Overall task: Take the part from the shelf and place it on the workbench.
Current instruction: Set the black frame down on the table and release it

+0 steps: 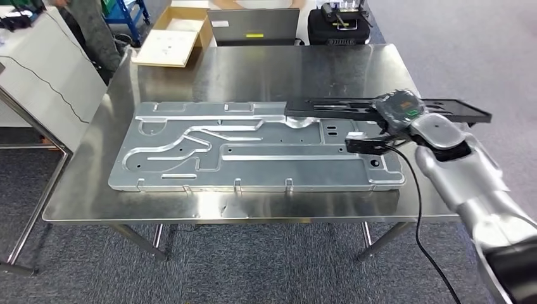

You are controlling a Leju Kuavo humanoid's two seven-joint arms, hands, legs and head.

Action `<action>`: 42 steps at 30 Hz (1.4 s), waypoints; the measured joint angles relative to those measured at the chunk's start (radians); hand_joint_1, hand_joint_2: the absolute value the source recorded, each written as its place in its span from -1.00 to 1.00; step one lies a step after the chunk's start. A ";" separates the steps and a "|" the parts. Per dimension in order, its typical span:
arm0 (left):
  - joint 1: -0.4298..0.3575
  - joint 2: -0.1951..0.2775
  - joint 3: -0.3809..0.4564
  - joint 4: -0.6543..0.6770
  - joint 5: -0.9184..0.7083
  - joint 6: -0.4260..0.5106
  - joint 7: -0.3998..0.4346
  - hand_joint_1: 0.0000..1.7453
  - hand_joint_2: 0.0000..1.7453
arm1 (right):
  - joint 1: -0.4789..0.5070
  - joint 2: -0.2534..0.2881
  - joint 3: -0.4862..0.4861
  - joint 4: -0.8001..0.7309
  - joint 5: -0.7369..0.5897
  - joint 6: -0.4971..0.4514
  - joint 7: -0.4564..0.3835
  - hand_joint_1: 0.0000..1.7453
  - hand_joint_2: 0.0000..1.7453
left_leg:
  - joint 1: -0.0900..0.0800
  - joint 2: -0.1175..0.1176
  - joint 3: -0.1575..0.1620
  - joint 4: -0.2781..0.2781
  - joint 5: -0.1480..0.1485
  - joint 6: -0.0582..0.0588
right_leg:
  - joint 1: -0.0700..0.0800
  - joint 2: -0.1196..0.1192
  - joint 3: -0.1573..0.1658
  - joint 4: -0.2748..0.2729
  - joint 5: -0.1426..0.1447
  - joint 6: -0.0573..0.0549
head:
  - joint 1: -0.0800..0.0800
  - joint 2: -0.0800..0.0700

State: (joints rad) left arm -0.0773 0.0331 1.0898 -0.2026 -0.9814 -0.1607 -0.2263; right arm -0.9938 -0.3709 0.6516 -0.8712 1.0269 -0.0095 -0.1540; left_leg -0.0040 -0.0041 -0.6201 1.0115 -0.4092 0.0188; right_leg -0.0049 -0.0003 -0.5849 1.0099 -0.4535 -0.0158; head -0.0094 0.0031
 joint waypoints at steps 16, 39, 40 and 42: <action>-0.062 -0.003 -0.043 0.000 -0.055 -0.001 -0.010 -1.00 1.00 | -0.043 0.387 0.146 0.346 0.014 -0.052 0.121 0.49 0.50 | 0.019 -0.003 0.023 -0.013 -0.022 -0.018 | -0.015 0.004 -0.044 0.021 0.021 0.031 | 0.000 0.000; -0.065 -0.013 -0.059 0.000 -0.054 0.041 -0.021 -1.00 -1.00 | -0.011 0.394 -0.064 0.220 -0.279 -0.344 -0.020 -1.00 -1.00 | 0.022 0.001 0.023 -0.016 -0.014 0.008 | -0.007 0.007 -0.144 0.274 -0.122 0.036 | 0.000 0.000; -0.064 -0.015 -0.062 0.000 -0.054 0.041 -0.022 -1.00 -1.00 | 0.007 0.380 -0.091 0.158 -0.314 -0.338 -0.043 -1.00 -1.00 | 0.022 0.000 0.023 -0.015 -0.015 0.009 | -0.007 0.007 -0.158 0.303 -0.124 0.037 | 0.000 0.000; -0.063 -0.017 -0.066 0.000 -0.054 0.040 -0.025 -1.00 -1.00 | 0.032 0.357 -0.134 0.054 -0.343 -0.320 -0.051 -1.00 -1.00 | 0.021 -0.003 0.025 -0.012 -0.017 0.010 | -0.007 0.006 -0.128 0.238 -0.071 0.032 | 0.000 0.000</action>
State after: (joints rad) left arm -0.1399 0.0160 1.0237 -0.2026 -1.0357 -0.1203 -0.2510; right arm -0.9615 -0.0138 0.5173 -0.8175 0.6837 -0.3298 -0.2048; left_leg 0.0166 -0.0072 -0.5952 0.9996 -0.4265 0.0286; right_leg -0.0117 0.0060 -0.7133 1.2480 -0.5244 0.0164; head -0.0099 0.0031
